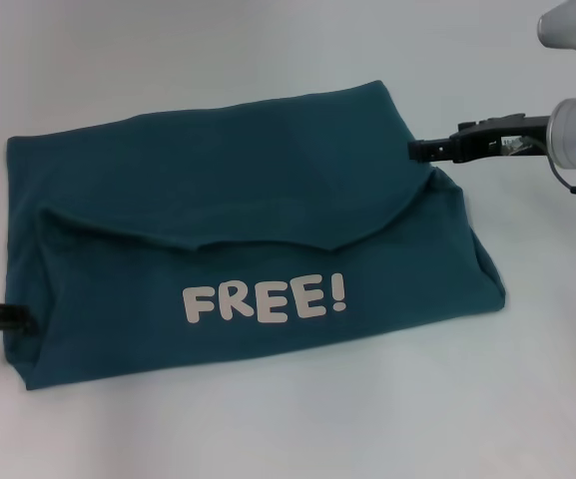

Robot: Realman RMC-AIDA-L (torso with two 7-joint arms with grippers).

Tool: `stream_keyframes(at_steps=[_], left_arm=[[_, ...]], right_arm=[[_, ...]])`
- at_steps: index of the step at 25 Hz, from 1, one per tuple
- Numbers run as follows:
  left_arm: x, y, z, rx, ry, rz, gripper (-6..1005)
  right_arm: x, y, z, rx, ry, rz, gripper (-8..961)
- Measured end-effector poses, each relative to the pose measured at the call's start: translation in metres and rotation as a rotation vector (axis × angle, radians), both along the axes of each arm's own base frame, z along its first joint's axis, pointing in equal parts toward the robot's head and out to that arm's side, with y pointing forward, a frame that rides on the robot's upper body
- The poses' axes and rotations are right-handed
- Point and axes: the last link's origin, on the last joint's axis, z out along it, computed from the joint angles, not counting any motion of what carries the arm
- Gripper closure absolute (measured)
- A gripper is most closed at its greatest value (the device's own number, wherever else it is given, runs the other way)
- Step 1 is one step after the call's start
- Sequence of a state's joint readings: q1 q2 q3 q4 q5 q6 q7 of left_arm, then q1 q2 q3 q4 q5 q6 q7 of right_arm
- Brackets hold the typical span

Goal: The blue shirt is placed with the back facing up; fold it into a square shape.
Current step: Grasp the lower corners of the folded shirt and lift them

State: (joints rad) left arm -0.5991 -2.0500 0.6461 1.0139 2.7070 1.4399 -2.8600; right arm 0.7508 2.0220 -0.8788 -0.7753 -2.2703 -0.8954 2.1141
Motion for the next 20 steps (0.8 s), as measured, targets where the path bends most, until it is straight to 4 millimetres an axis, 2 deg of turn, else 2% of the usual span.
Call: stream_keyframes(at_steps=[20], left_arm=[[0.001, -0.001, -0.023, -0.084, -0.013, 0.015, 136]], right_arm=[[-0.009, 0.000, 0.002, 0.002, 0.006, 0.022, 23]])
